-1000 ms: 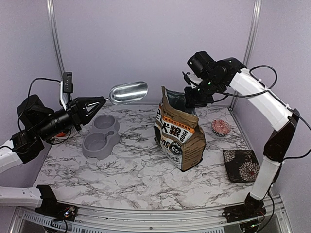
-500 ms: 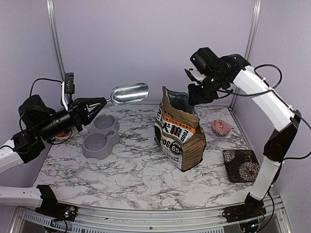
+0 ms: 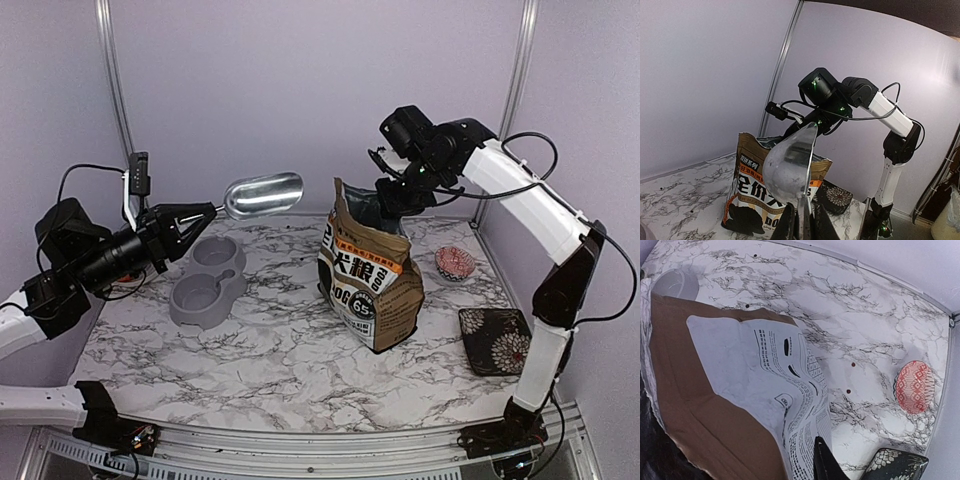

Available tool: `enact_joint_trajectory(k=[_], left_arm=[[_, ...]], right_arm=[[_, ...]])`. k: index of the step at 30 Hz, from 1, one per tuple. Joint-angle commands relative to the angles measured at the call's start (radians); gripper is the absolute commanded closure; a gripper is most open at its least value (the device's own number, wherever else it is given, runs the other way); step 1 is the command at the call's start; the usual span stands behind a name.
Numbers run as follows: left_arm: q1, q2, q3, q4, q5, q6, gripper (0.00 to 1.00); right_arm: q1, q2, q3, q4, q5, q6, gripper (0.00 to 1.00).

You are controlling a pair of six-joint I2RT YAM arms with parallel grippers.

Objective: Serve the pet food
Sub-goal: Adjust the pet food bag at the center of the board.

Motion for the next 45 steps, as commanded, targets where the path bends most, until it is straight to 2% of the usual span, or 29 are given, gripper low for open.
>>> enact_joint_trajectory(k=[1,5,12,22,45], left_arm=[[-0.002,-0.018,-0.010,0.011,0.000,-0.006,1.00],[-0.002,-0.015,-0.010,0.011,0.002,-0.006,1.00],[-0.002,-0.008,-0.012,0.011,0.004,-0.007,1.00],[-0.002,0.056,0.028,0.011,0.023,-0.008,1.00],[-0.016,0.188,0.111,0.013,0.029,-0.025,1.00]], right_arm=[[-0.011,-0.002,-0.022,0.017,-0.006,-0.013,0.82],[-0.013,-0.005,-0.033,0.021,-0.007,-0.014,1.00],[-0.013,-0.021,0.022,0.030,0.030,-0.034,1.00],[-0.025,-0.029,0.132,0.032,0.226,-0.109,1.00],[-0.127,-0.102,0.155,0.103,0.361,-0.231,1.00]])
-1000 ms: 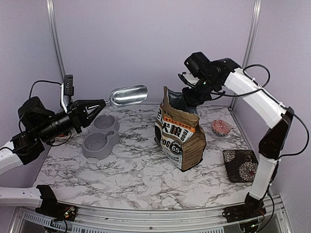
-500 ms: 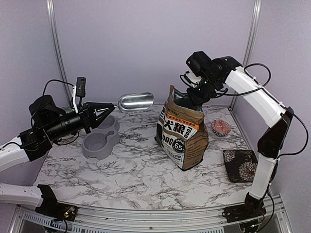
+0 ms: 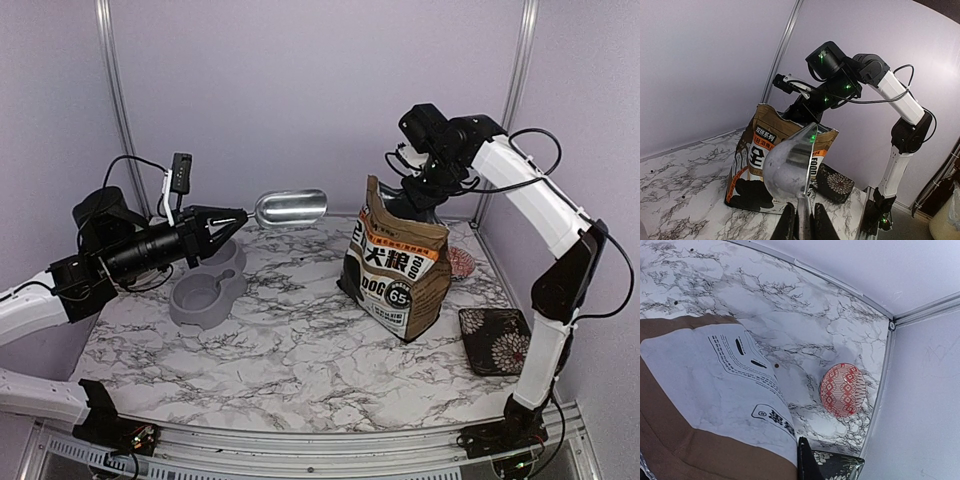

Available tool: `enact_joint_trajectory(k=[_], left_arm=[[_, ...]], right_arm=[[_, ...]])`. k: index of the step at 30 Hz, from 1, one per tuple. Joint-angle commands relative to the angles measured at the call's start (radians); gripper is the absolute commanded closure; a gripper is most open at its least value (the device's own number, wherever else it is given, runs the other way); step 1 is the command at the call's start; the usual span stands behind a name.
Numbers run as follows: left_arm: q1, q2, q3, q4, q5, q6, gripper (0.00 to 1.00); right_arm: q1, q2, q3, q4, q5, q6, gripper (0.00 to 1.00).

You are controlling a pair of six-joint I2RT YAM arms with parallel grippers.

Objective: Serve the pet food
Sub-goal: Adjust the pet food bag at the center of the board, then place the pet food bag at the center of the board.

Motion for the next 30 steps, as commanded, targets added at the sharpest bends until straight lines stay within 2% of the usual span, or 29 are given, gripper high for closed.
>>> enact_joint_trajectory(k=[1,7,18,30], left_arm=[[-0.008,0.014,0.047,0.015,0.010,-0.002,1.00],[-0.012,0.001,0.036,0.016,0.009,-0.001,1.00],[-0.012,-0.085,-0.022,0.015,-0.003,-0.011,1.00],[-0.012,-0.249,-0.103,-0.081,-0.056,-0.030,1.00]], right_arm=[[-0.021,-0.115,0.120,0.155,0.162,-0.010,1.00],[0.016,-0.119,0.118,0.110,0.221,0.033,1.00],[0.233,-0.054,0.149,0.047,0.250,0.168,1.00],[0.406,0.038,0.112,0.074,0.140,0.313,1.00]])
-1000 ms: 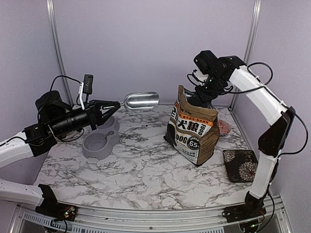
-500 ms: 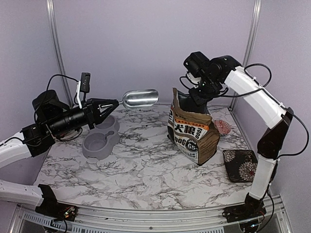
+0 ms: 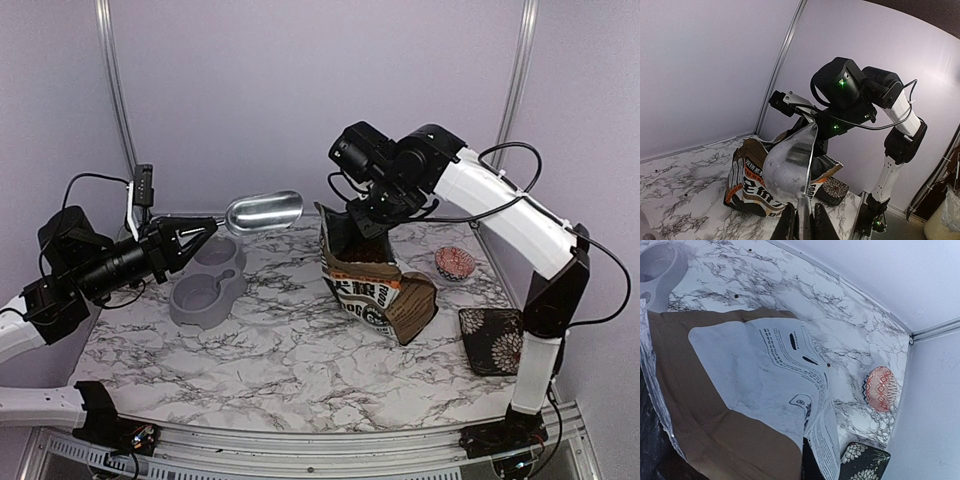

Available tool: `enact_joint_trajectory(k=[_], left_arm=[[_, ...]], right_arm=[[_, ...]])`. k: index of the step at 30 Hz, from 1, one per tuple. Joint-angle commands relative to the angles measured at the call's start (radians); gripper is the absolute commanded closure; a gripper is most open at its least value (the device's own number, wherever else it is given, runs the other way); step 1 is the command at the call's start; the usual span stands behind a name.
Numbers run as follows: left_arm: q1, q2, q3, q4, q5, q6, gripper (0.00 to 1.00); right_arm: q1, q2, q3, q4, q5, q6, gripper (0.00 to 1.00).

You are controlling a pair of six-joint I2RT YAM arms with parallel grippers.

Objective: Serve the pet food
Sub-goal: Place the pet food bag at the center of the board.

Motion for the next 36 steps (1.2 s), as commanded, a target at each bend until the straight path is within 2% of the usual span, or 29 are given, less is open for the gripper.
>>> enact_joint_trajectory(k=[1,8,17,26,36], left_arm=[[-0.005,-0.072,-0.033,-0.066,-0.039,-0.011,1.00],[-0.005,-0.182,-0.067,-0.228,-0.106,-0.010,1.00],[-0.005,-0.294,-0.092,-0.341,-0.144,-0.052,1.00],[-0.005,-0.345,-0.132,-0.439,-0.099,-0.102,1.00],[-0.005,-0.376,-0.195,-0.517,-0.079,-0.212,1.00]], right_arm=[[0.066,0.010,0.070,0.142,-0.015,0.095,1.00],[0.132,0.047,0.021,0.179,-0.055,0.174,1.00],[0.185,0.101,-0.036,0.276,-0.134,0.211,1.00],[0.236,0.181,-0.044,0.297,-0.162,0.243,1.00],[0.255,0.142,-0.202,0.406,-0.175,0.287,1.00]])
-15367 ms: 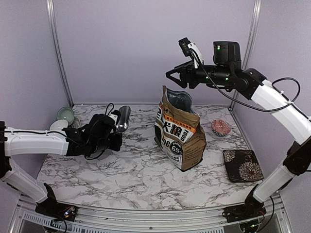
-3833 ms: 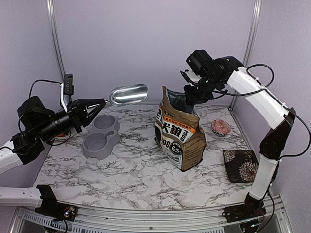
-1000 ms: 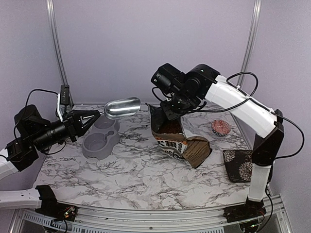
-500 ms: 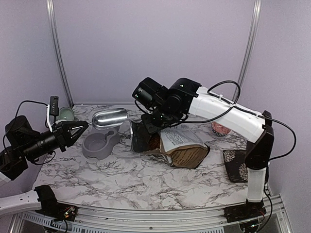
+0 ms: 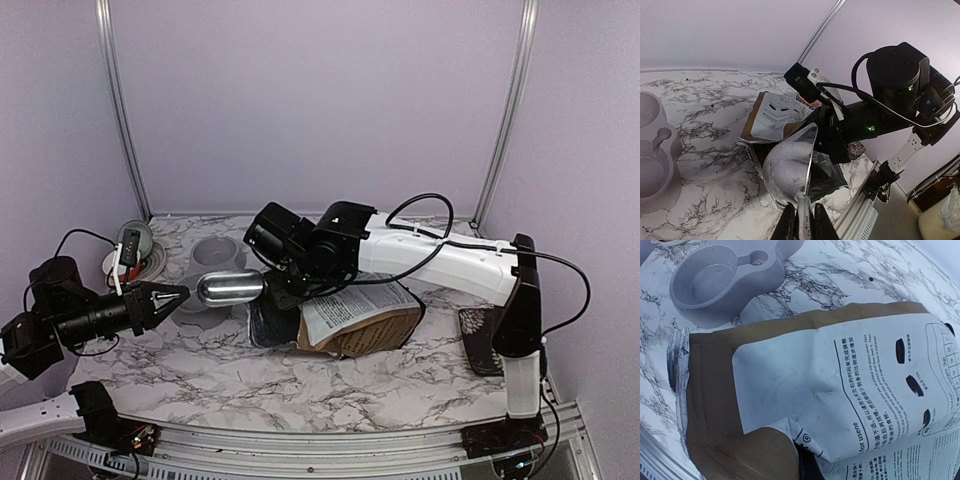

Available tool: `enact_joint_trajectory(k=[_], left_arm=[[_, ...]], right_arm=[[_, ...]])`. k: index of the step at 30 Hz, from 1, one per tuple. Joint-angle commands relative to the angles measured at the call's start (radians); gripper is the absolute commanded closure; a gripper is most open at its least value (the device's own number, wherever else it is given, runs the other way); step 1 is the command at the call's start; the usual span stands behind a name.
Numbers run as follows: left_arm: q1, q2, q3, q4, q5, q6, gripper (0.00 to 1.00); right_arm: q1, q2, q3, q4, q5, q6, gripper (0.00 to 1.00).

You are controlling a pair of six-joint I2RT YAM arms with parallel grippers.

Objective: Serve the pet food
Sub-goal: Place the pet food bag at the center of the board.

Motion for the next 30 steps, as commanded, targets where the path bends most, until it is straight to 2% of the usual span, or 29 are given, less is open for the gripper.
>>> enact_joint_trajectory(k=[1,6,16,25,30], left_arm=[[-0.005,-0.029,-0.032,-0.038,0.024,-0.078,1.00],[-0.005,-0.058,-0.085,-0.045,0.025,-0.141,1.00],[-0.005,-0.079,-0.165,-0.062,0.024,-0.197,1.00],[-0.005,-0.022,-0.277,0.107,0.024,-0.302,1.00],[-0.005,0.001,-0.318,0.136,-0.001,-0.327,1.00]], right_arm=[[0.003,-0.041,-0.086,0.099,-0.005,0.046,1.00],[0.004,-0.058,-0.167,0.145,0.008,0.064,1.00],[0.003,-0.072,-0.228,0.160,0.056,0.055,1.00],[0.005,-0.067,-0.290,0.234,-0.010,0.040,1.00],[0.011,-0.051,-0.346,0.264,-0.024,0.057,1.00]])
